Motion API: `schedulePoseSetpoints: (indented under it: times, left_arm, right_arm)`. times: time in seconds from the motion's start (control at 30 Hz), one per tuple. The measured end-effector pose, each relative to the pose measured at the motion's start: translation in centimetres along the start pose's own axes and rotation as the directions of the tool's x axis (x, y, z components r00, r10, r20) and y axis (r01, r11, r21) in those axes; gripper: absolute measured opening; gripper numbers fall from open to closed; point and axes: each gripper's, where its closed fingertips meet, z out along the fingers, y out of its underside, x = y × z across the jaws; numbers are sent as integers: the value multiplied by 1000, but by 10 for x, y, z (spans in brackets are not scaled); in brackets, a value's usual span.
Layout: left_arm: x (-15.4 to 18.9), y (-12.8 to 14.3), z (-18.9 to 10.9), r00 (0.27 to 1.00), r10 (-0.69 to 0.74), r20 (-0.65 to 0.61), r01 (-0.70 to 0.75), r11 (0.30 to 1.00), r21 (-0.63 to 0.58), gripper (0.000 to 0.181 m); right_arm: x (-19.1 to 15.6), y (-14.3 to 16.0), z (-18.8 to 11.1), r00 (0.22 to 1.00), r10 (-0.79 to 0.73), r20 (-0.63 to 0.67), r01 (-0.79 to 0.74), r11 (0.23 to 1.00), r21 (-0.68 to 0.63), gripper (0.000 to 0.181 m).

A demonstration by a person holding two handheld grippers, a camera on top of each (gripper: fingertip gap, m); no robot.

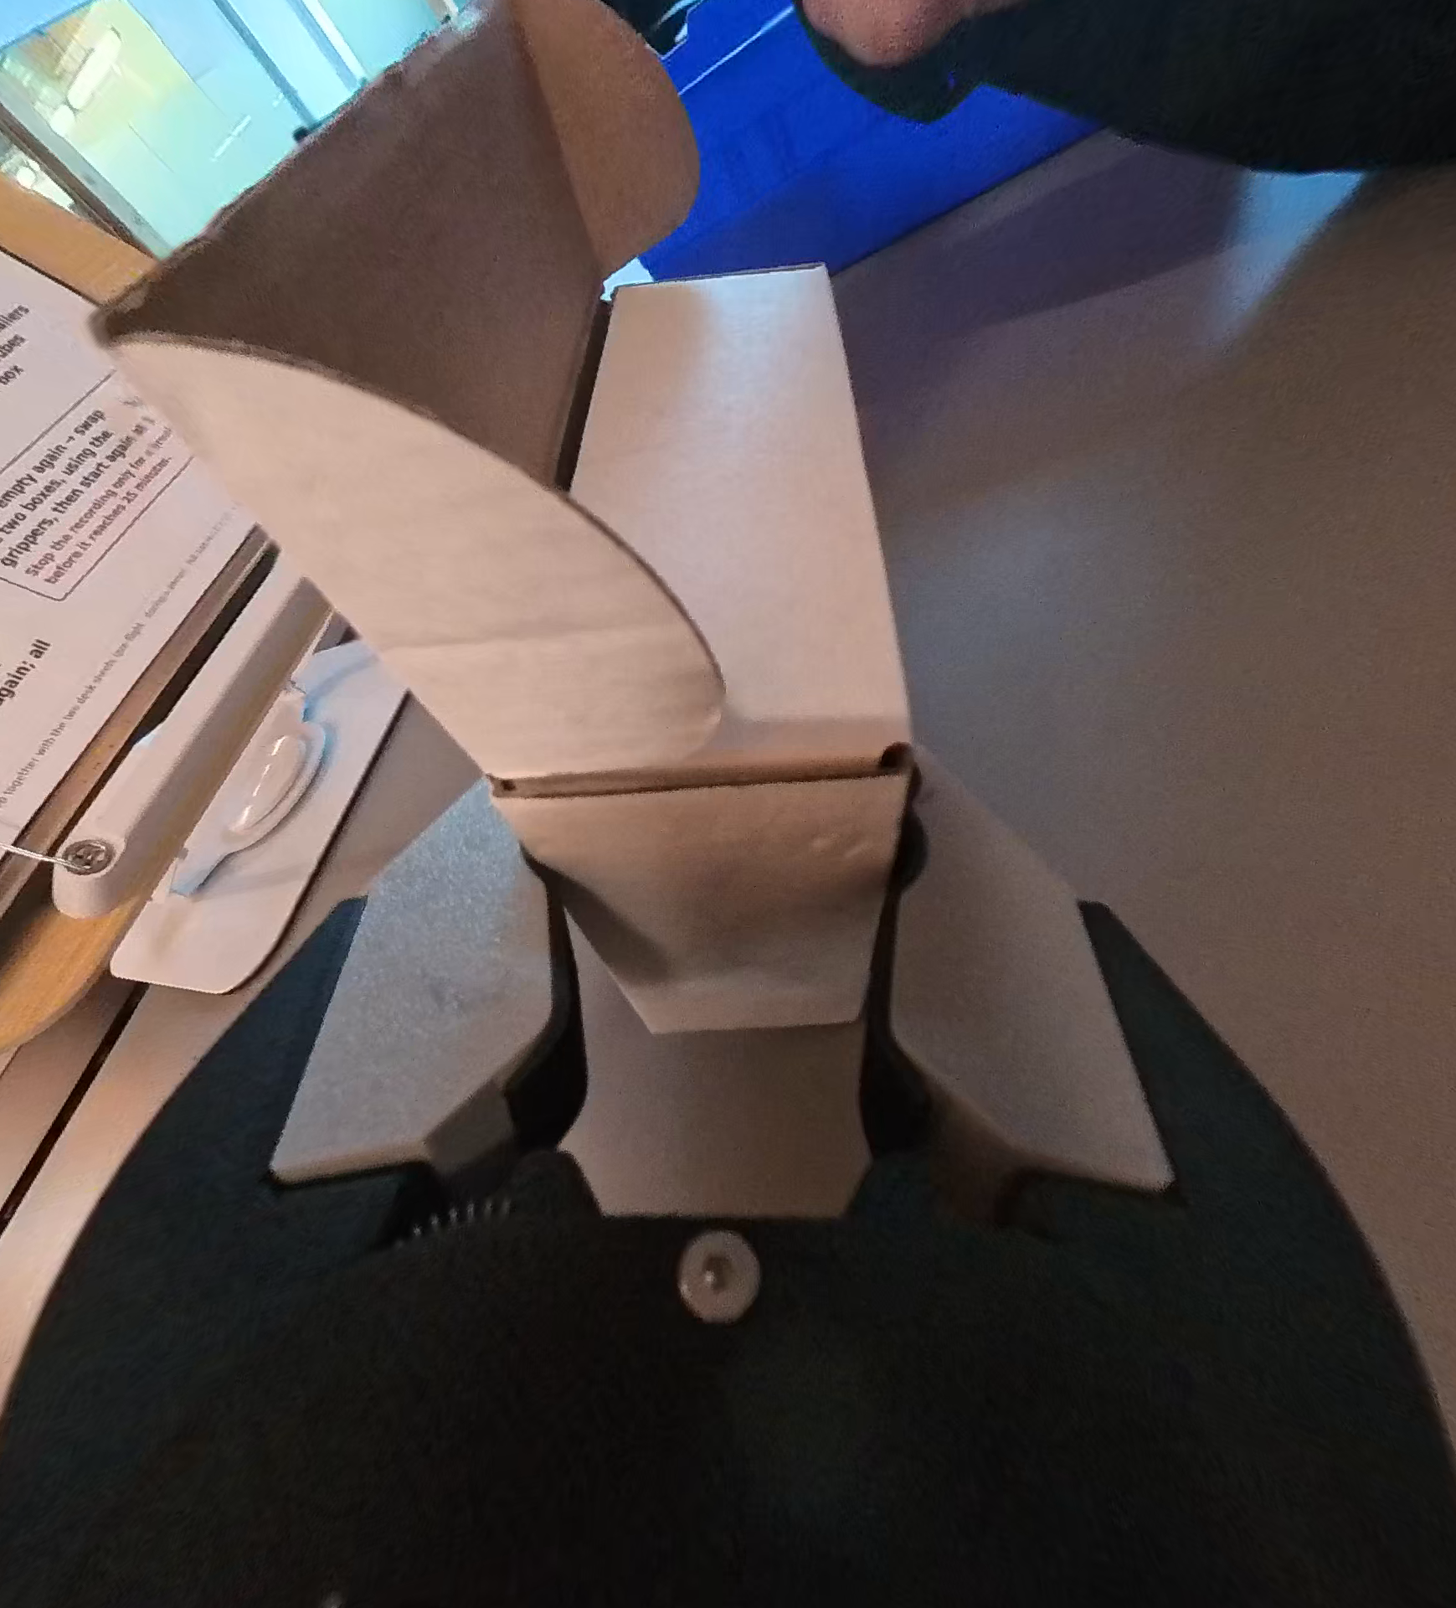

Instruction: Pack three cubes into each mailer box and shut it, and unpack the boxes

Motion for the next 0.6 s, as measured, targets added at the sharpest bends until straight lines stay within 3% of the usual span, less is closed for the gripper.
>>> schedulePoseSetpoints:
  times: [0.1,0.23,0.43,0.6]
  left_arm:
    - [-1,1,0,999,-38,-9,38,999,6,75]
    - [-2,2,0,997,-73,-18,73,997,9,75]
    - [-2,2,0,997,-72,-18,73,997,5,75]
    - [2,-6,-5,987,-143,-76,147,988,38,73]
  right_arm:
    - [-11,34,16,994,-110,6,110,977,-185,43]
    - [-26,72,33,990,-116,80,138,916,-376,65]
    - [-10,100,36,945,-327,15,289,812,-507,70]
    - [-9,101,35,931,-365,16,322,800,-506,61]
